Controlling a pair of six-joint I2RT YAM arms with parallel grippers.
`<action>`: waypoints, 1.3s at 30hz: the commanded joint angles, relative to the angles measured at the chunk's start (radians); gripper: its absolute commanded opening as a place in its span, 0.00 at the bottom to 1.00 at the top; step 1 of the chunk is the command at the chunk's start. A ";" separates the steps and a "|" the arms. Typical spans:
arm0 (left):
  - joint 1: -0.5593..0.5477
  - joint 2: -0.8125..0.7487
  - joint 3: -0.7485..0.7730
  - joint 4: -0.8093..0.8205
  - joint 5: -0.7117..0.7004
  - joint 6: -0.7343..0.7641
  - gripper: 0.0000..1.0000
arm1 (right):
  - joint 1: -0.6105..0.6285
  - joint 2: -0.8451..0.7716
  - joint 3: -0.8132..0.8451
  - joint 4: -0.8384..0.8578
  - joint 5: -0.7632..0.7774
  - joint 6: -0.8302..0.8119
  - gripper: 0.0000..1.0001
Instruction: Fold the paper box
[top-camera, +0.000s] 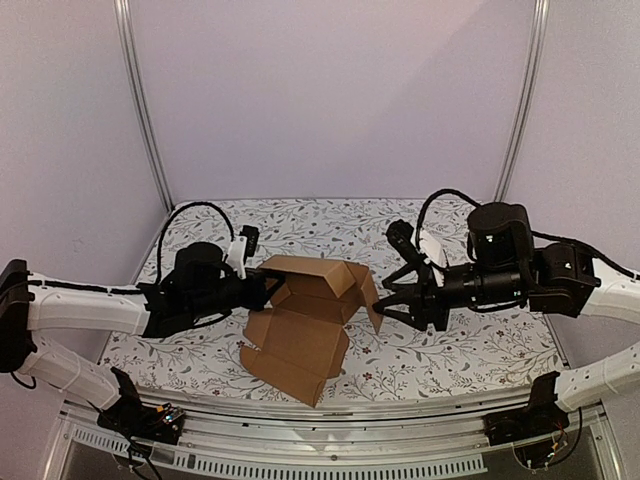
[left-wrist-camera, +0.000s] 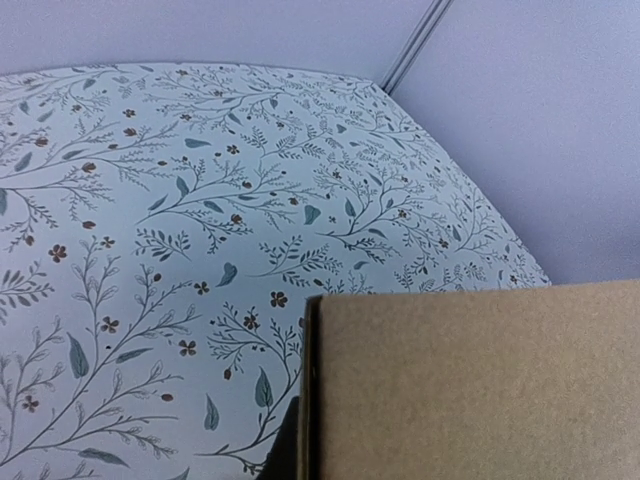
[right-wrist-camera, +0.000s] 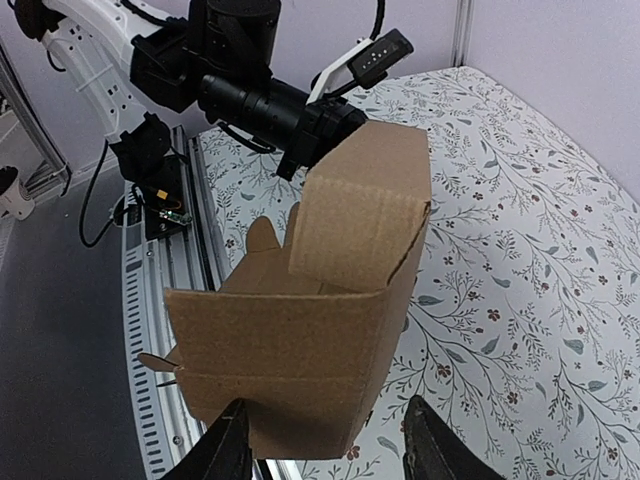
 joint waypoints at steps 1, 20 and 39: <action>0.010 -0.025 -0.013 -0.022 0.002 0.028 0.00 | -0.007 0.040 0.040 0.006 -0.104 -0.003 0.50; 0.004 -0.035 0.045 -0.202 -0.188 -0.008 0.00 | 0.013 0.252 0.133 0.062 0.027 0.032 0.40; -0.068 -0.046 0.071 -0.281 -0.372 -0.044 0.00 | 0.042 0.403 0.170 0.156 0.159 0.140 0.40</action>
